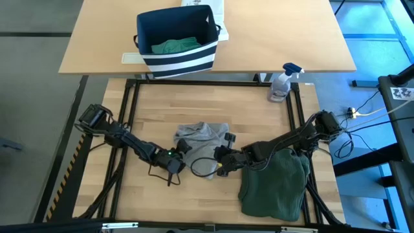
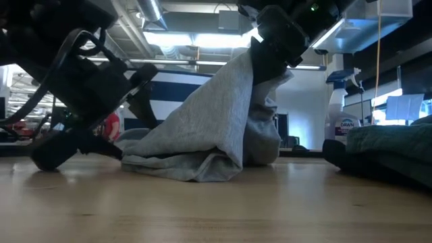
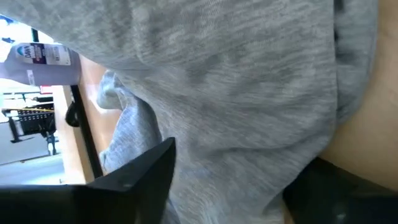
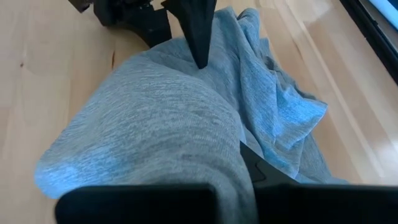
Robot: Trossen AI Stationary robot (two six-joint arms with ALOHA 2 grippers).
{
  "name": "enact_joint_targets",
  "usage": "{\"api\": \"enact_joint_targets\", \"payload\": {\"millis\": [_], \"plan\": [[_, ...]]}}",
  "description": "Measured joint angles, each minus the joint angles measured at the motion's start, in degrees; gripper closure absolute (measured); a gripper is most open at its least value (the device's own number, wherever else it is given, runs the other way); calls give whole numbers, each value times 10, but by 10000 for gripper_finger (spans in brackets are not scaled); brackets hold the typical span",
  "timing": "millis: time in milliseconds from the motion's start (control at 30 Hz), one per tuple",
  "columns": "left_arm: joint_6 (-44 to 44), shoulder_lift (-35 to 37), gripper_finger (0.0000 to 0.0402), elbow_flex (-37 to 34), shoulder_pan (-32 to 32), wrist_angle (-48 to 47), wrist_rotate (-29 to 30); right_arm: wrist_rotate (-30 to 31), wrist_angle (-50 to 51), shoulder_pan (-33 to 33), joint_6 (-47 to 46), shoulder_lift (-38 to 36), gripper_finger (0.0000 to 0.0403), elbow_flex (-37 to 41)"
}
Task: Fold Laundry from Bin
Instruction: Stack the folded gray shirt on top of the folded green polo shirt
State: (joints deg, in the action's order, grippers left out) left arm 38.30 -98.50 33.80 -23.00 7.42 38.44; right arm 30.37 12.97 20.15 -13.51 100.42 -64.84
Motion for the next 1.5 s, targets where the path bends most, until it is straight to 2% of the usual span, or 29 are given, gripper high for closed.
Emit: {"api": "enact_joint_targets", "payload": {"millis": [100,200,267,467,633,867,1033,1267,1500], "plan": [[-7,0,220,0,2,1,-10,7,0,0,2,0,398,0],[-31,0,342,0,3,0,-23,6,5,1,2,-11,398,0],[-52,0,381,2,4,2,-28,5,11,1,2,-23,398,0],[-67,18,395,35,7,-14,-37,1,76,1,-13,-91,398,0],[-27,64,397,93,7,-25,-29,-5,158,2,-58,-172,398,0],[25,74,397,189,14,-72,-39,2,286,41,-110,-261,398,-19],[45,74,397,235,39,-73,-53,45,420,92,-163,-266,398,-94],[65,74,397,278,84,-71,-95,97,540,153,-203,-263,398,-190],[115,72,397,307,122,-31,-137,137,661,178,-255,-263,398,-259]]}}
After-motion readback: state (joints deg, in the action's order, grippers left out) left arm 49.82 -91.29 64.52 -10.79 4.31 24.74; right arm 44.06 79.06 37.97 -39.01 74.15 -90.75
